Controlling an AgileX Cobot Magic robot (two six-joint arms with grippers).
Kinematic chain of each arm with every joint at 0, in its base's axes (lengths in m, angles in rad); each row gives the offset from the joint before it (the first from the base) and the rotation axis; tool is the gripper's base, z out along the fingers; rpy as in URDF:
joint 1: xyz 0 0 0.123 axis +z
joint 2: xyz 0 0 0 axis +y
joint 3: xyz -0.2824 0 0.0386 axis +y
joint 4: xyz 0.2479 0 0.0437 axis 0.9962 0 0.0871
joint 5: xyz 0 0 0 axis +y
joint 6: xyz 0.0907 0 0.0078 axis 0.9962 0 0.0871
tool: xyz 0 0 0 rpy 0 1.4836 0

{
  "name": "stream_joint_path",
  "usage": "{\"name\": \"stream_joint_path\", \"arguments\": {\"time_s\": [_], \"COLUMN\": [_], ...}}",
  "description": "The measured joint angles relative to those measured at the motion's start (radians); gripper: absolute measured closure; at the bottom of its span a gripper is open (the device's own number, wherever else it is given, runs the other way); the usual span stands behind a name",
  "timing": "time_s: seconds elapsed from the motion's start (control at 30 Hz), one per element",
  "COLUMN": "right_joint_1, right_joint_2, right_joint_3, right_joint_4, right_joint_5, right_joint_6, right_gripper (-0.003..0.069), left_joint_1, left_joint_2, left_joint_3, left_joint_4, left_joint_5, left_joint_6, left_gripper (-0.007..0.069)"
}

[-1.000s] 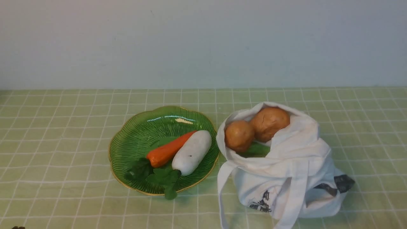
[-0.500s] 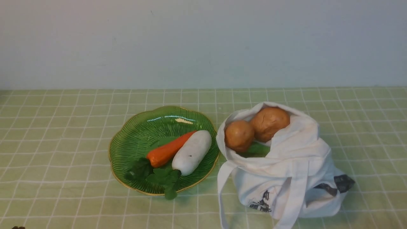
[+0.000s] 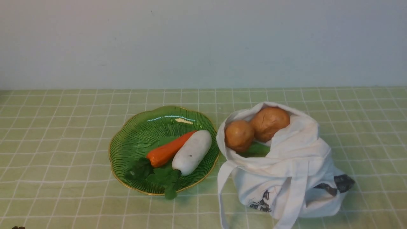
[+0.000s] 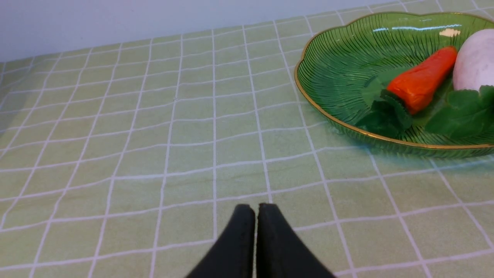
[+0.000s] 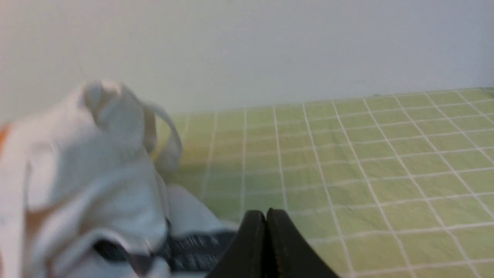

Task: Take vegetables from bag on green coffee tablecloth place on plate.
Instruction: 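Reach into the bag and grasp the item inside with the right gripper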

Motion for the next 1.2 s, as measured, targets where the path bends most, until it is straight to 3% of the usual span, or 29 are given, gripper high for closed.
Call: {"name": "stream_joint_path", "arguments": {"time_s": [0.07, 0.13, 0.23, 0.53, 0.77, 0.93, 0.97, 1.03, 1.2], "right_joint_1": [0.0, 0.0, 0.0, 0.001, 0.003, 0.003, 0.003, 0.003, 0.007], "right_joint_2": [0.0, 0.0, 0.0, 0.0, 0.07, 0.455, 0.471, 0.702, 0.996], "right_joint_3": [0.0, 0.0, 0.0, -0.006, -0.263, -0.587, -0.599, -0.769, -1.009], "right_joint_4": [0.102, 0.301, 0.459, 0.635, 0.591, 0.45, 0.444, 0.371, 0.317], "right_joint_5": [-0.06, -0.136, -0.205, -0.309, -0.11, 0.264, 0.264, 0.492, 0.73], "right_joint_6": [0.033, 0.083, 0.092, 0.078, -0.053, -0.149, -0.149, -0.174, -0.229], "right_gripper": [0.0673, 0.0673, 0.0673, 0.0673, 0.0673, 0.0672, 0.0672, 0.0672, 0.0671], "left_joint_1": [0.0, 0.0, 0.0, 0.0, 0.0, 0.0, 0.0, 0.0, 0.0], "left_joint_2": [0.0, 0.0, 0.0, 0.0, 0.0, 0.0, 0.0, 0.0, 0.0], "left_joint_3": [0.0, 0.0, 0.0, 0.0, 0.0, 0.0, 0.0, 0.0, 0.0], "left_joint_4": [0.0, 0.0, 0.0, 0.0, 0.0, 0.0, 0.0, 0.0, 0.0], "left_joint_5": [0.0, 0.0, 0.0, 0.0, 0.0, 0.0, 0.0, 0.0, 0.0], "left_joint_6": [0.0, 0.0, 0.0, 0.0, 0.0, 0.0, 0.0, 0.0, 0.0], "left_gripper": [0.0629, 0.0629, 0.0629, 0.0629, 0.0629, 0.0629, 0.0629, 0.0629, 0.0629]}}
